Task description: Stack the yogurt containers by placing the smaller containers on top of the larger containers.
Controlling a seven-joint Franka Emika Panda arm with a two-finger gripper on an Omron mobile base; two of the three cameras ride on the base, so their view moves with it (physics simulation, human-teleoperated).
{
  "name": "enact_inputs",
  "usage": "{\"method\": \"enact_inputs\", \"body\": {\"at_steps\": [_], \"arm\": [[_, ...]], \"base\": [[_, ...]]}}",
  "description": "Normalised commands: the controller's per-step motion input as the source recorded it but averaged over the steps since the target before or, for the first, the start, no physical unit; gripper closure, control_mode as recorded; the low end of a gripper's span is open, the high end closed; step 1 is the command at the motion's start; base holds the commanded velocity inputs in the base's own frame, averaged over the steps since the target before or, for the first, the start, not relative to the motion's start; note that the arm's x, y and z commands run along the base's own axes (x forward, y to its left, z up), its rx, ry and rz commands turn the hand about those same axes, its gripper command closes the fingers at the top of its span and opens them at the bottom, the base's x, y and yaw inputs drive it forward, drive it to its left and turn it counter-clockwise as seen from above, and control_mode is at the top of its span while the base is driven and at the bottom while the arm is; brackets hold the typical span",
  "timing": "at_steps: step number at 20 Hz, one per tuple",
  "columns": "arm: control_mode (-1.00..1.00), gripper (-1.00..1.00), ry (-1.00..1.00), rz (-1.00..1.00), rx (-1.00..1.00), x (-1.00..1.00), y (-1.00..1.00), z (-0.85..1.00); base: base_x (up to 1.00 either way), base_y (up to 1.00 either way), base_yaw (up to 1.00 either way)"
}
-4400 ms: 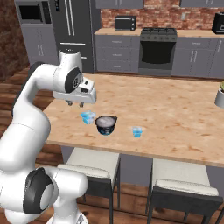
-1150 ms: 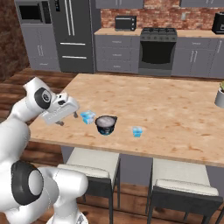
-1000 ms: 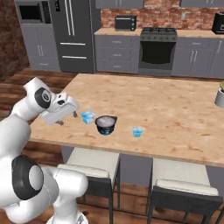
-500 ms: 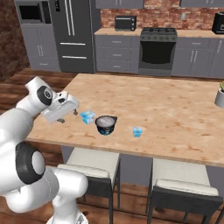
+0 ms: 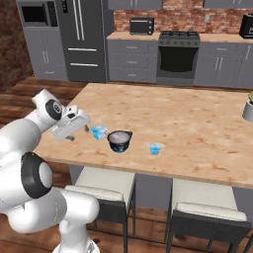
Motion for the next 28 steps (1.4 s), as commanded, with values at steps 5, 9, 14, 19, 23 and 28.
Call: {"method": "enact_inputs", "body": {"at_steps": [5, 9, 14, 19, 23, 28], "arm": [[-1.00, -1.00, 0.00, 0.00, 0.00, 0.17, 0.00, -0.18], [-1.00, -1.00, 0.00, 0.00, 0.00, 0.21, 0.00, -0.10], [-1.00, -1.00, 0.00, 0.00, 0.00, 0.23, 0.00, -0.05], [-1.00, -1.00, 0.00, 0.00, -0.01, 0.24, 0.00, -0.10], [-1.00, -1.00, 0.00, 0.00, 0.00, 0.21, 0.00, -0.12], [-1.00, -1.00, 0.00, 0.00, 0.00, 0.26, 0.00, -0.15]], "base": [[0.00, 0.00, 0.00], [0.00, 0.00, 0.00], [0.00, 0.00, 0.00], [0.00, 0.00, 0.00], [0.00, 0.00, 0.00], [0.00, 0.00, 0.00]]}}
